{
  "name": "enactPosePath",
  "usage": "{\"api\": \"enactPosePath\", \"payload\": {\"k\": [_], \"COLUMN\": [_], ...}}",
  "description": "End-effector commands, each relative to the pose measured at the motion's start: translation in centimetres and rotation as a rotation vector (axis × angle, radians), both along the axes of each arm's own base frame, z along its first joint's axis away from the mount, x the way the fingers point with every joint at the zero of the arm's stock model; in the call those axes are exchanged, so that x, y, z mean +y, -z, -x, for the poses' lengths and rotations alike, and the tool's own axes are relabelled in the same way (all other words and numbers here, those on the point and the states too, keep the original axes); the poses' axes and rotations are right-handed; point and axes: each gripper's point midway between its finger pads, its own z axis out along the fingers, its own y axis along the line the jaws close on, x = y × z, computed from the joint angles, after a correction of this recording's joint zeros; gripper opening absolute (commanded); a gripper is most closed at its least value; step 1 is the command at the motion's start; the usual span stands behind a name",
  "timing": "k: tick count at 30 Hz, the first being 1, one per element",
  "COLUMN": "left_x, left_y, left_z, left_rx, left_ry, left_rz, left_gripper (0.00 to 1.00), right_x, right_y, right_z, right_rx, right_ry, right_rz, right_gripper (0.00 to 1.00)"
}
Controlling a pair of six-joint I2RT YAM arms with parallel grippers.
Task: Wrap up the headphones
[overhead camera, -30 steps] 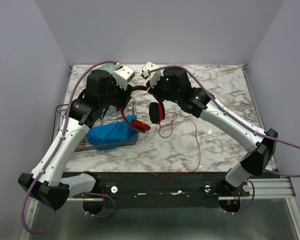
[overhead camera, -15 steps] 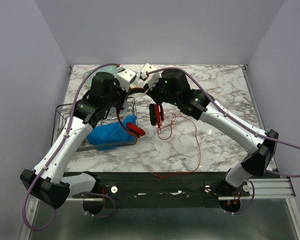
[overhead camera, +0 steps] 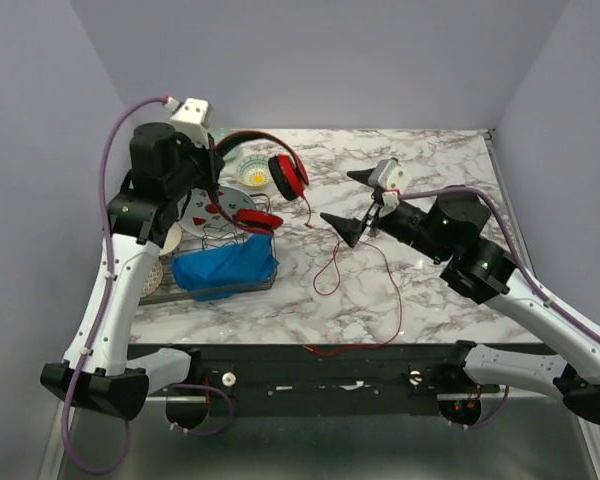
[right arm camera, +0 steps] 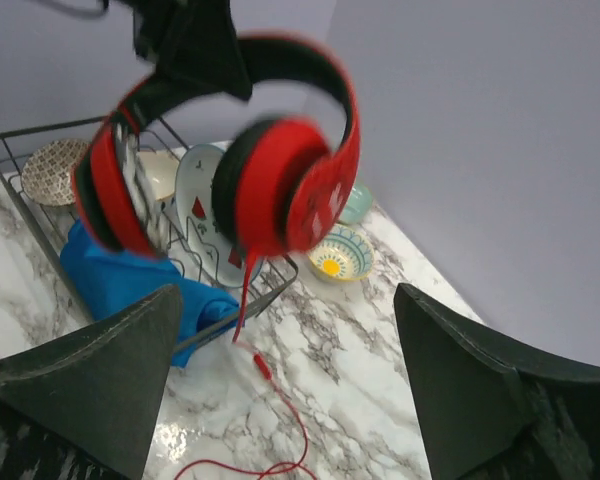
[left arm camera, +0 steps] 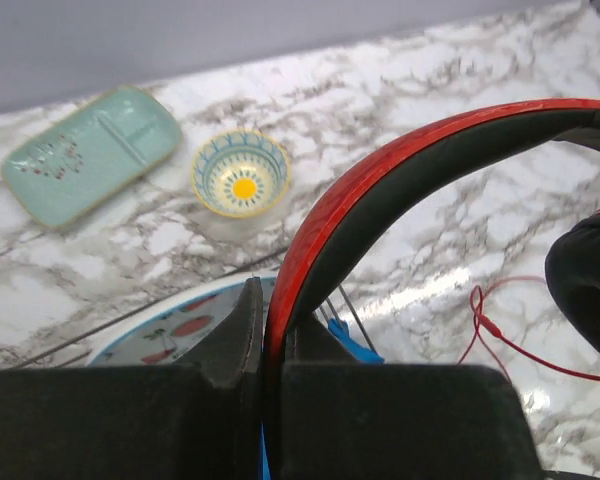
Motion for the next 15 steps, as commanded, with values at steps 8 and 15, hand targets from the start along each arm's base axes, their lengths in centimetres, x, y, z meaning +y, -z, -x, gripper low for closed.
{"api": "enactPosePath", "payload": {"k": [8, 15], "left_x": [2.2, 2.1], "left_y": [-18.0, -20.7], "left_z": [4.7, 6.6], "left_rx": [-0.377, -0.422], "left_ry": [-0.043, -0.021], "left_rz": [0.246, 0.288], "left_gripper": [0.0, 0.0], "right_x": [-0.3, 1.4], "right_y": [12.7, 17.6], "right_z": [-2.9, -5.7], "right_rx": [0.004, 0.128], "right_ry": [0.115, 0.144], "right_rz": [0.169, 0.208], "right_gripper": [0.96, 0.95]}}
